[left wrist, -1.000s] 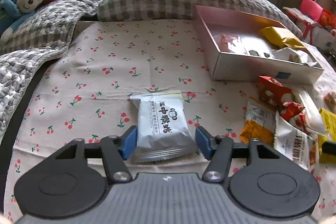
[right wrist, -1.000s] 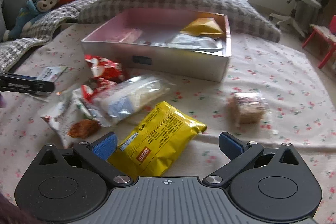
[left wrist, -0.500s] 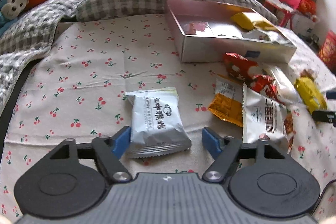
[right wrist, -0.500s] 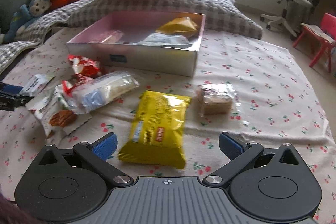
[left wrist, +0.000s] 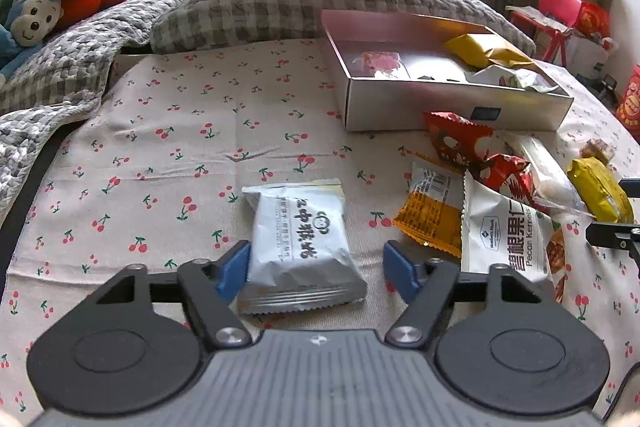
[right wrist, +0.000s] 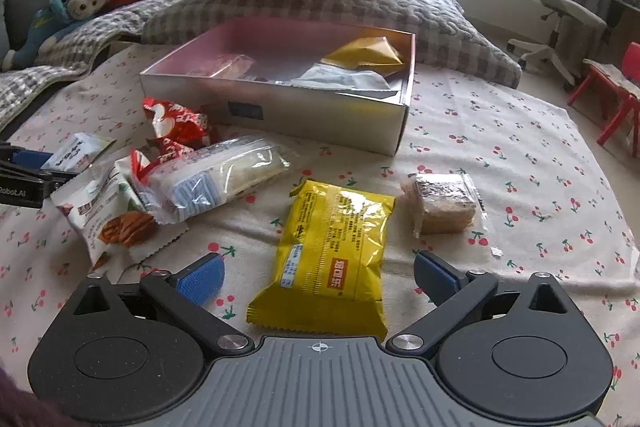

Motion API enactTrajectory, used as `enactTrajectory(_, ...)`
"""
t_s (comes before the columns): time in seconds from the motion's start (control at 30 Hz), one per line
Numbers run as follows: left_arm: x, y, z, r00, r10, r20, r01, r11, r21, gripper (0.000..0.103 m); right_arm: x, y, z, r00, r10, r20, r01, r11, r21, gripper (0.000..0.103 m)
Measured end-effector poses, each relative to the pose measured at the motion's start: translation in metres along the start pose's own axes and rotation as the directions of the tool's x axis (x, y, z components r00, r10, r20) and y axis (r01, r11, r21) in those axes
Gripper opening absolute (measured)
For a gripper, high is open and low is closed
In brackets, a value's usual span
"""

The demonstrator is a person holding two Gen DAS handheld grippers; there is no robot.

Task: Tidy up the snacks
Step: 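Grasp the white cake bag with the left tool while the right tool grasps the yellow biscuit pack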

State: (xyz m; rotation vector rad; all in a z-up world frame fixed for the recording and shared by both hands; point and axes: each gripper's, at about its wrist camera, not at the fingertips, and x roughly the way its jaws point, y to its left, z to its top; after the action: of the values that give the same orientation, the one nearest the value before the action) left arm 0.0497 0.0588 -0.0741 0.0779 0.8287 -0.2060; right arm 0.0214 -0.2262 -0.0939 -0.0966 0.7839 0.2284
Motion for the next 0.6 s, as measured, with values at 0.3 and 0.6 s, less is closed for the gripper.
enactTrajectory(0.3,-0.0003,0.0019,0.0024,1.0,0.014,0.002,-0.014,1.0,-0.017,0.051,-0.0008,-0.0028,0.0025,1.0,-0.006,0.005,0.006,1.0,0.015,0.065)
enactTrajectory(0.6,-0.0011,0.0045,0.006,1.0,0.008,-0.017,-0.009,0.999,-0.049,0.046,-0.0049,0.0003,0.0061,1.0,0.008,0.011,-0.008,1.0,0.0,0.051)
